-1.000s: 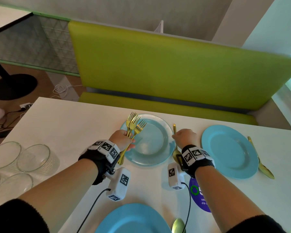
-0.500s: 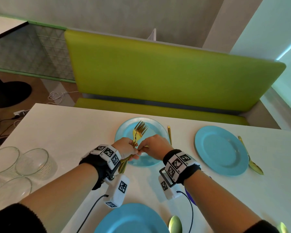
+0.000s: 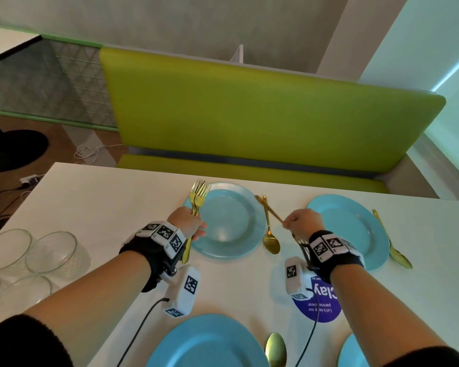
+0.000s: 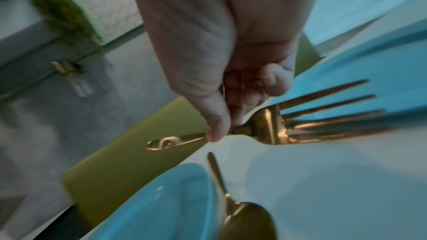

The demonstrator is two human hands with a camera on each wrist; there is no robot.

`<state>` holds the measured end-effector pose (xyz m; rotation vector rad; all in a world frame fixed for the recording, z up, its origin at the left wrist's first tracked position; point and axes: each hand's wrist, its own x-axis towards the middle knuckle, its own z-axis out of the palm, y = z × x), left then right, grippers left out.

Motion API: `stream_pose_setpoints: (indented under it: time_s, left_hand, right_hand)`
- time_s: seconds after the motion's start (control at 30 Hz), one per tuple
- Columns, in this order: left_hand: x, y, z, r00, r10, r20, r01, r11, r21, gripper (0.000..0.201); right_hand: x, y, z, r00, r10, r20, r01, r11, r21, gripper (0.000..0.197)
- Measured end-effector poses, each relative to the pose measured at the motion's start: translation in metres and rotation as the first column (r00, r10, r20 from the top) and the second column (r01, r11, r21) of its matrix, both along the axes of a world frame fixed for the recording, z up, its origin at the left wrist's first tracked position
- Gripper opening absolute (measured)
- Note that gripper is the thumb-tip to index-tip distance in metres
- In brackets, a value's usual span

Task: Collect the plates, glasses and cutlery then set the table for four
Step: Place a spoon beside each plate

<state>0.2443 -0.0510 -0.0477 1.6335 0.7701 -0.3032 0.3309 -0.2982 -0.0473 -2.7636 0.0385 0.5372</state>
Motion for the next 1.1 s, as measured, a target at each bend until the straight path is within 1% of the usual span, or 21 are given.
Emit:
stream_pose_setpoints:
  time_s: [0.1, 0.17, 0.23, 0.33, 0.47, 0.57, 0.7, 0.97, 1.1]
  left_hand:
    - [-0.001, -0.001, -0.001, 1.0, -0.014, 0.001, 0.014, 1.0, -0.004, 0.027]
    - [-0.001, -0.003, -0.002, 1.0, -0.026, 0.002, 0.026, 1.0, -0.005, 0.026]
    - [-0.001, -0.004, -0.002, 1.0, -0.022, 0.0, 0.022, 1.0, -0.017, 0.025]
    - [0.001, -0.003, -0.003, 1.0, -0.015, 0.002, 0.015, 0.999, -0.034, 0.024]
    - [0.003, 0.0, -0.005, 1.0, -0.003, -0.009, 0.003, 0.999, -0.036, 0.024]
    - [0.004, 0.003, -0.006, 1.0, 0.001, -0.021, -0.002, 0.999, -0.037, 0.025]
    - [0.007, 0.005, -0.009, 1.0, 0.003, -0.023, -0.004, 1.0, -0.027, 0.025]
    - [0.011, 0.003, -0.017, 0.999, -0.003, -0.035, 0.002, 0.999, -0.04, 0.023]
    - [0.011, 0.001, -0.019, 0.999, -0.017, -0.045, 0.014, 0.999, -0.046, 0.024]
  right_hand:
    - [0.004, -0.014, -0.011, 0.994, -0.083, -0.065, 0.068, 0.976, -0.209, 0.031]
    - [0.004, -0.017, -0.019, 0.986, -0.119, -0.115, 0.08, 0.953, -0.293, 0.037]
    - [0.008, -0.019, -0.029, 0.974, -0.159, -0.16, 0.098, 0.938, -0.331, 0.039]
    - [0.015, -0.018, -0.041, 0.958, -0.229, -0.173, 0.162, 0.928, -0.335, 0.034]
    - [0.022, -0.016, -0.055, 0.956, -0.261, -0.132, 0.212, 0.929, -0.302, 0.021]
    - [0.023, -0.014, -0.058, 0.952, -0.29, -0.101, 0.257, 0.933, -0.254, 0.019]
    - [0.026, -0.015, -0.061, 0.945, -0.321, -0.058, 0.306, 0.934, -0.186, 0.031]
    - [0.023, -0.025, -0.061, 0.87, -0.491, 0.034, 0.492, 0.87, -0.013, 0.032]
    - [0.022, -0.031, -0.059, 0.859, -0.511, 0.039, 0.511, 0.859, 0.002, 0.038]
